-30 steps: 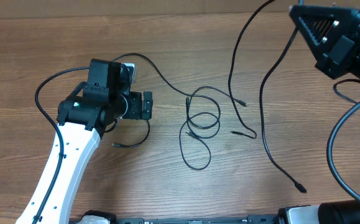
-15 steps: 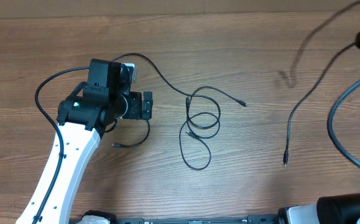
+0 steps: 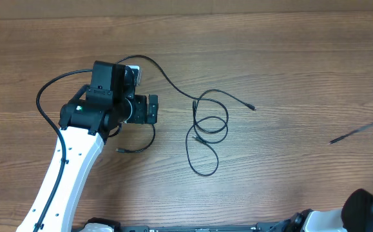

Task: Untangle cables
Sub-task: 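Pull the grasped cable up and right off the table edge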

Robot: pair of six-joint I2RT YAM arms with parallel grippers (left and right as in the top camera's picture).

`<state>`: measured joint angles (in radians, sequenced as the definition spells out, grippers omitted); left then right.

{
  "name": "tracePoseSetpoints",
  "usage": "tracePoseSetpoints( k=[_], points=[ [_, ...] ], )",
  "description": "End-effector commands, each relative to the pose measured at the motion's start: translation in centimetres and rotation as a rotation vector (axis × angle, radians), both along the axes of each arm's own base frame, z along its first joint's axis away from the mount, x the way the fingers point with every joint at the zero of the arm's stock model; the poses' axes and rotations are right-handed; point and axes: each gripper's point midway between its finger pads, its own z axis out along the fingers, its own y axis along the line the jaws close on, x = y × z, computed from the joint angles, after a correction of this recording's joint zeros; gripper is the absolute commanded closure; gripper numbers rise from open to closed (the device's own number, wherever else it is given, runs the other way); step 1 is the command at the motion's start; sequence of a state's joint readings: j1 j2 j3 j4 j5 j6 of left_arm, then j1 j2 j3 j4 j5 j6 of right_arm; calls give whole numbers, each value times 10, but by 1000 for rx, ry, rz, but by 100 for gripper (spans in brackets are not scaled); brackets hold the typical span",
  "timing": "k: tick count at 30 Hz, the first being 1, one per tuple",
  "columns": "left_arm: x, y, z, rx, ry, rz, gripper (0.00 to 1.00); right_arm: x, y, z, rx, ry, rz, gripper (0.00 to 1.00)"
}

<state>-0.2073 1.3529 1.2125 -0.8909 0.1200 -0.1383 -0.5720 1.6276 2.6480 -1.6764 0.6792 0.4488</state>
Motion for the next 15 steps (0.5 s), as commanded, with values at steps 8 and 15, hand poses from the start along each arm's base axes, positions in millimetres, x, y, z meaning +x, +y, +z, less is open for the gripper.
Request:
tracePoseSetpoints(
  k=[8,15],
  points=[
    [3,0,1,-3,-6,-1,0,-1,-107,-113,367,-45,-128,96],
    [3,0,1,-3,-6,-1,0,-5,-149,-195,589,-45,-181,96]
  ],
)
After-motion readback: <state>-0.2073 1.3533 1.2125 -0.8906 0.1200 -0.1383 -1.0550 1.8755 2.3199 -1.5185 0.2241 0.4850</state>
